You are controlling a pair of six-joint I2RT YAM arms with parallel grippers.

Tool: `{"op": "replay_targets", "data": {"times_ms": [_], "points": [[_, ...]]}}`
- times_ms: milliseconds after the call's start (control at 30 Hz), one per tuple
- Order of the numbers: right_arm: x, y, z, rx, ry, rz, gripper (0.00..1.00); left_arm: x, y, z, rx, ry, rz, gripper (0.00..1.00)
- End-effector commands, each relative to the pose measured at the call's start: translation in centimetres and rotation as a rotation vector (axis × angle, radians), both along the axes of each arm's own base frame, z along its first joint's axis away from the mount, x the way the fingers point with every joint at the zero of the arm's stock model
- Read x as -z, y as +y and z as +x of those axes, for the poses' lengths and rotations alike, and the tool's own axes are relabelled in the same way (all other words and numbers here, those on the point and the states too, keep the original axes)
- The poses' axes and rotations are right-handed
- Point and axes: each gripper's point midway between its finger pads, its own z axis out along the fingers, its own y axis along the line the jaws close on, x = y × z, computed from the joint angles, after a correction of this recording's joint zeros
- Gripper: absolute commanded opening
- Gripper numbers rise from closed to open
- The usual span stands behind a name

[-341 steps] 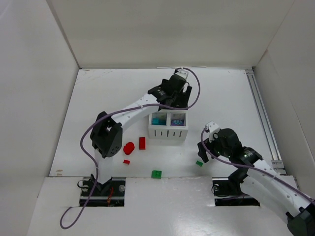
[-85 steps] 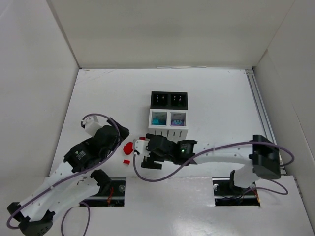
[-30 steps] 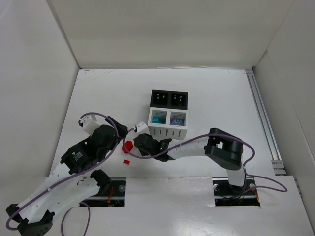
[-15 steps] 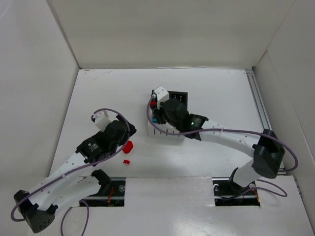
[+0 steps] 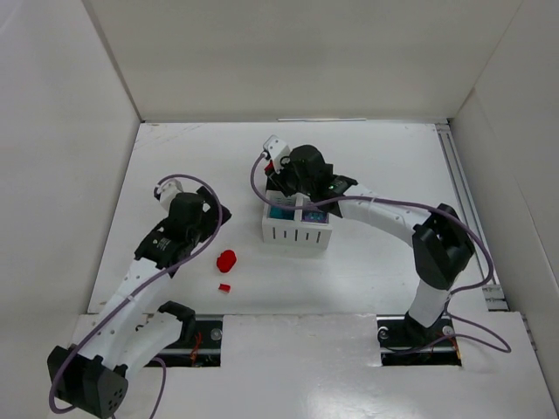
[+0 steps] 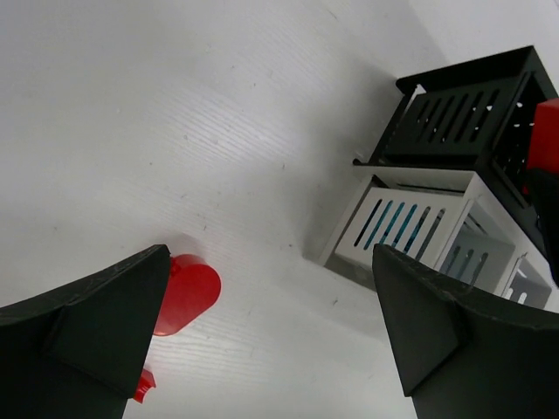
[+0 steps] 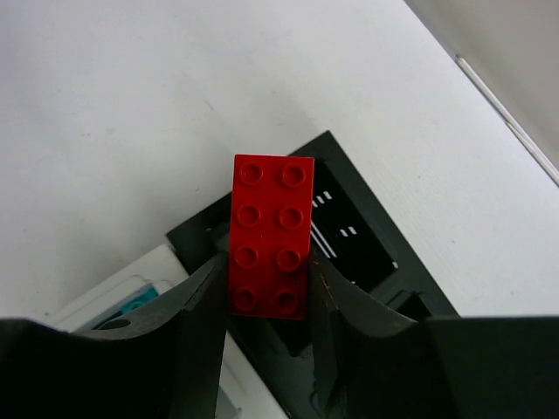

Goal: Sort the legos into containers by color

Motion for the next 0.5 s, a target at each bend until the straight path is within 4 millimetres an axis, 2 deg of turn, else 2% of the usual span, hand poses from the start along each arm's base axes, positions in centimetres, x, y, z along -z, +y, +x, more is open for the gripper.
{"op": "replay_targets", "data": {"times_ms": [0,67,100,233,300,333,367,467], "points": [[-3.9,0.1,1.3,0.008,-0.079,0.057,0.27,1.1,-0.3,-1.1,0.044,0.036,-0.005,1.00],[-3.4,-0.2,1.7,0.036,-0.080,0.042,0.30,2.5,-0.1,-1.8,0.033,0.096,0.006,1.00],[-3.4,-0.4,1.9,0.049,-0.084,0.038,0.30,2.5,-0.3,-1.9,0.034,0.099,-0.008,1.00],[-2.3,-1.1,2.4,0.077,-0.070,0.012,0.45,4.8,-0.4,-2.5,0.029,0.189,-0.006,1.00],[-2.3,-1.4,2.6,0.112,-0.062,0.025,0.55,5.7,-0.6,-2.6,0.035,0.227,0.000,1.00],[-3.0,-1.6,2.6,0.121,-0.074,0.032,0.62,6.3,-0.7,-2.9,0.042,0.249,-0.002,1.00],[-2.9,-2.0,2.4,0.137,-0.067,0.035,0.73,6.4,-0.8,-2.8,0.042,0.250,-0.001,1.00],[-4.1,-2.8,1.6,0.160,-0.085,0.049,0.81,6.8,-1.2,-2.8,0.066,0.269,-0.007,1.00]]}}
